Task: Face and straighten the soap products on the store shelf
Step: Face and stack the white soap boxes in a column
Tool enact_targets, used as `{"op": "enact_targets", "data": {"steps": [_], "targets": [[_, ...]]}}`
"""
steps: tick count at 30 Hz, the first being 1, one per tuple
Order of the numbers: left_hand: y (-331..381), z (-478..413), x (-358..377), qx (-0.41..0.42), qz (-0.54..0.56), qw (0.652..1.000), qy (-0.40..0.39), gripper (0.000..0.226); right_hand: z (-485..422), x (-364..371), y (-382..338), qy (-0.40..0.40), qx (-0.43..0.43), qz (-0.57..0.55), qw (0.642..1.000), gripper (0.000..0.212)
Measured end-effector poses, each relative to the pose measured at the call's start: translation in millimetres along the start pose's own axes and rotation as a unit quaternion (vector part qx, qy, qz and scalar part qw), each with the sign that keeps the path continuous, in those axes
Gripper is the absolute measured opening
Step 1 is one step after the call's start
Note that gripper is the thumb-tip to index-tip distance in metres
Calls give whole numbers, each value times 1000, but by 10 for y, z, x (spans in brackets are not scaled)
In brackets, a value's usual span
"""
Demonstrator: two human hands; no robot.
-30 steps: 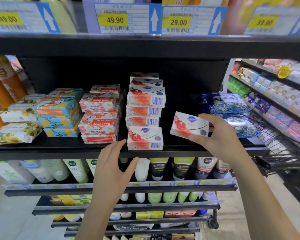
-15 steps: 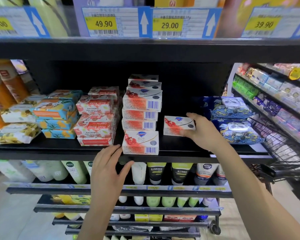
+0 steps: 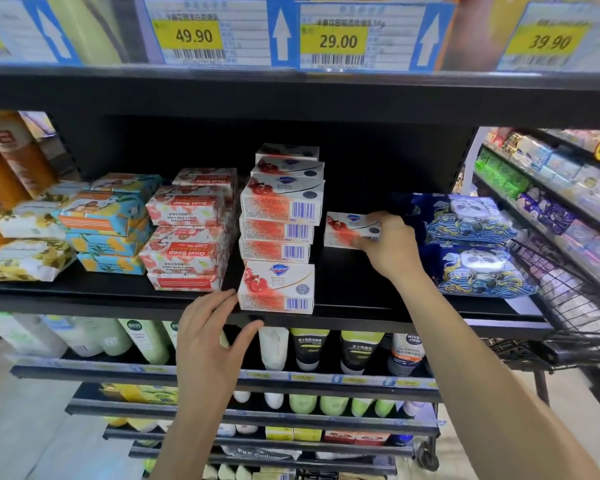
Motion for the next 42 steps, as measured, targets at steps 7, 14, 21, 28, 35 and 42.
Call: {"op": "enact_targets", "data": {"steps": [7,14,21,28,35,42], "targets": [[28,4,-19,-12,15,1000,-4,50,-392,140,142,-4,17,-6,1000,52],[39,6,-27,-12,18,1000,-4,50,-216,20,-39,32,-36,5,999,61],[29,6,-22,-14,11,1000,-7,50,196,-222,-832,-5,-125,-277,953,57],[35,3,-33,-25,8,999,-22,50,215,-116,-978,-11,-137,-172,975,84],[165,-20,-158,-68,9,996,-62,57,212,-64,-1005,27,-128,-182,975,77],[468,-62,-262,-109,64,984,-125,83,336,-149,-952,58,-108,-239,963,59]]}}
Point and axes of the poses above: each hand's wrist, its own z-axis away from the middle knuckle, its own x-axis out of the palm, y = z × x, the point moved 2 cm from there along -z, towards the middle knuckle, and after that the axes turned 14 degrees about -x, right-handed, at the moved point
